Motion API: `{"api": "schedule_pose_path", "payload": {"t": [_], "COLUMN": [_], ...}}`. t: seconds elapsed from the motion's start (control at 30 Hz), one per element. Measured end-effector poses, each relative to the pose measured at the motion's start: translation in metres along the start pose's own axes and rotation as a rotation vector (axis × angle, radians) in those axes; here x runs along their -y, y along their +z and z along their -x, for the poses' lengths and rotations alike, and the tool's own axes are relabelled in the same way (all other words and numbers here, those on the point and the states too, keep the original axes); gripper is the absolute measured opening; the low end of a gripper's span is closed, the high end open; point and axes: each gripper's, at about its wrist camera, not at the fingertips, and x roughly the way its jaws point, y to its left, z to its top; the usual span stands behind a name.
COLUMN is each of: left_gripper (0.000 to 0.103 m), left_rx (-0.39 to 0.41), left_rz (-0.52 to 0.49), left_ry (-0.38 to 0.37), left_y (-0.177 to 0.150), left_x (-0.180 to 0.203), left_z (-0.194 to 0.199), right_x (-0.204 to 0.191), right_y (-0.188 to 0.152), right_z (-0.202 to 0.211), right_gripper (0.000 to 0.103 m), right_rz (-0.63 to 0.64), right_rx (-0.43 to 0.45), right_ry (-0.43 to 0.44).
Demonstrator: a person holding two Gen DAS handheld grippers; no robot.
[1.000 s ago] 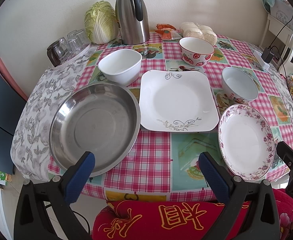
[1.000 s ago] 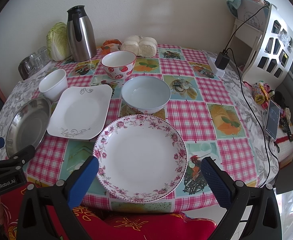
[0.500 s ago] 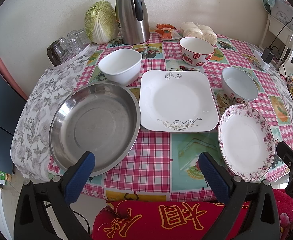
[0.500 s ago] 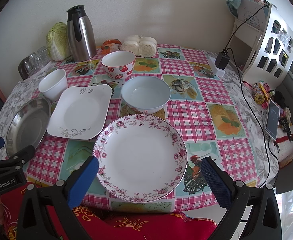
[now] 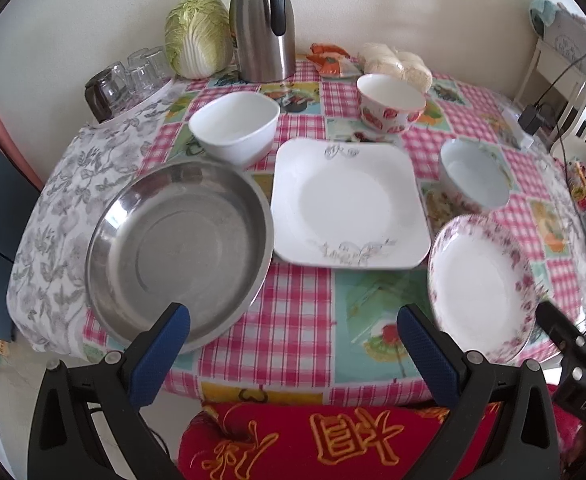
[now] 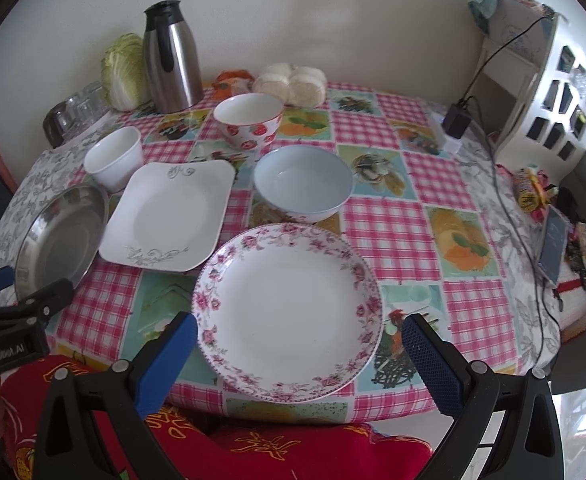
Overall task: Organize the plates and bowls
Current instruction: 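Move the left tool to the steel tray rim and close on it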
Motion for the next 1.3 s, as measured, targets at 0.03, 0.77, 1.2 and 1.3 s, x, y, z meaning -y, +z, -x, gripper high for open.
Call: {"api": "schedule_pose_path", "payload": {"t": [0.03, 0.77, 1.2, 1.3], "left_gripper": [0.103, 0.103, 0.103, 0.103], "left_rx": [0.013, 0.29, 0.208, 0.155], "left_rz": [0.003, 0.327, 0.454, 0.484], "left_ry": [-0.009, 0.077, 0.187, 0.194], "left_y": [0.004, 0.096, 0.085, 0.075], "left_x": [0.0, -0.039, -0.124, -0.148], "left_z": [0.002, 0.0, -0.036, -0.051], "right_x": [0.0, -0.037, -0.086, -0.105], "right_y": [0.002, 0.108, 0.096, 0.088], "right_z": [0.0, -0.013, -0.085, -0.094], "right_gripper": [0.103, 0.103, 0.103, 0.103], "right_rz": [0.001, -0.177, -0.191, -0.148], "right_rx": [0.0, 0.194, 0.021, -0.015], "right_ry": [0.011, 0.224, 0.314, 0.326]}}
